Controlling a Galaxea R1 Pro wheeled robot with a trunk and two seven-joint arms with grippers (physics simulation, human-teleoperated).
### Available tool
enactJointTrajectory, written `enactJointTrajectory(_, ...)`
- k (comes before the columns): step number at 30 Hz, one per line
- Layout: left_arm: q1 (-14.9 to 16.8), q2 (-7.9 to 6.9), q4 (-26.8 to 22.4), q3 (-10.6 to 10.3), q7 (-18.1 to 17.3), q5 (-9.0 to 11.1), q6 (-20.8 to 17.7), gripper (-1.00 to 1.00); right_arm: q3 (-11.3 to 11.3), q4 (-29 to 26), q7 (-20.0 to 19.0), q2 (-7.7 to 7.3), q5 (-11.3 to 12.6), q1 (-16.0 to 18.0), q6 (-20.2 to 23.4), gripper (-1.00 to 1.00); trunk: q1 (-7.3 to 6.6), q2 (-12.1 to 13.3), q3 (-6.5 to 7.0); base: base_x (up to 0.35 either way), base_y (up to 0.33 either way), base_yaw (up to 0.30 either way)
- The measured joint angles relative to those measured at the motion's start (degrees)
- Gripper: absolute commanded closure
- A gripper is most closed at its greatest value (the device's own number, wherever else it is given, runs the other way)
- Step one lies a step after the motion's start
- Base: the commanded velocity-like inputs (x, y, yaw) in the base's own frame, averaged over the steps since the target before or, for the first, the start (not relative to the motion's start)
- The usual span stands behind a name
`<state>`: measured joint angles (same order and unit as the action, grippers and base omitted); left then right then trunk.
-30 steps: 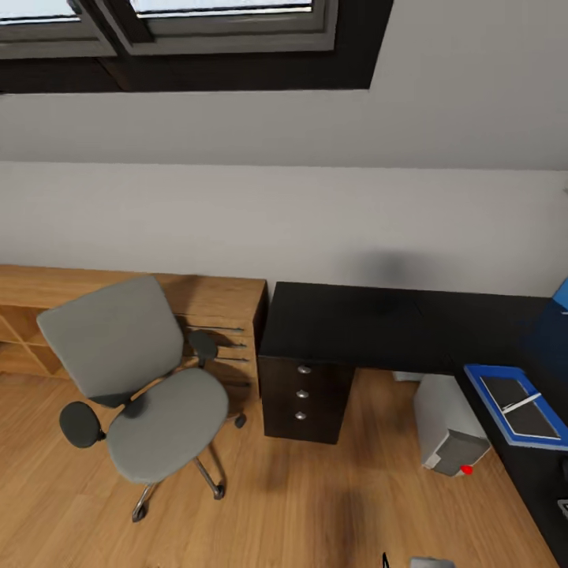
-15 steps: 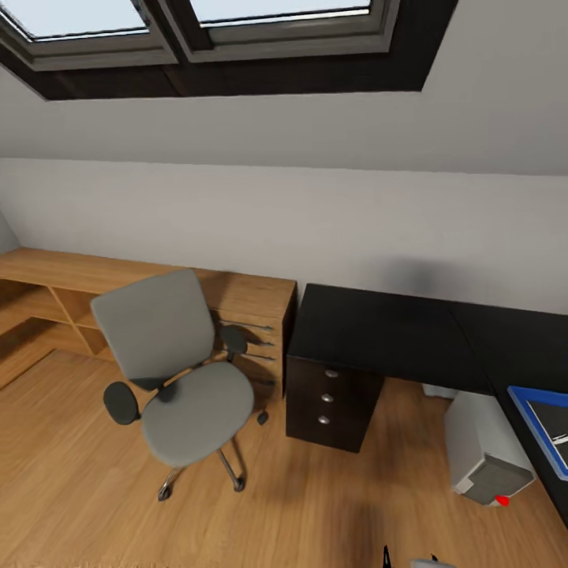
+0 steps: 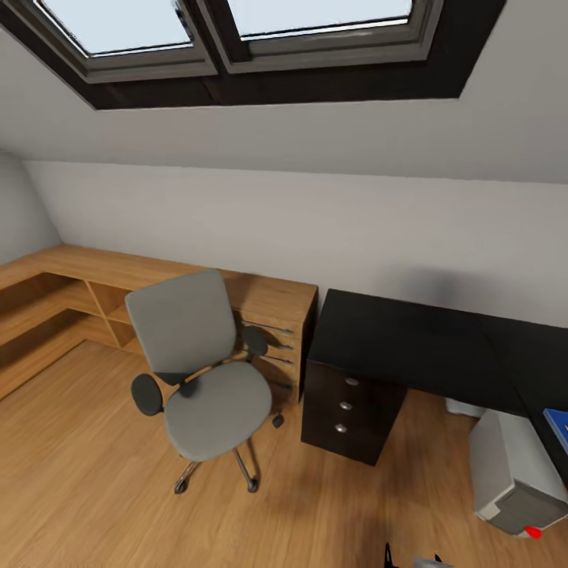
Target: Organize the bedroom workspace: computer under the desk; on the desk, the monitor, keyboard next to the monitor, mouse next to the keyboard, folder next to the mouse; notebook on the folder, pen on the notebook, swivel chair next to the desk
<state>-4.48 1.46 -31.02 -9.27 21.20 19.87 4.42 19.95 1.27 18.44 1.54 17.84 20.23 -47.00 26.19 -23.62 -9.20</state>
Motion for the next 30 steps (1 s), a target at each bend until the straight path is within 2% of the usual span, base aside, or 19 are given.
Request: enactJointTrajectory(30,0.0,0.09,-0.01,-0.1,0.0,-0.02,0.0,-1.0,-0.02,0.0,0.03,0.01,0.0,0.0,0.05,-1.0,0.0,0.0,2.29,0.0,0.0,0.17)
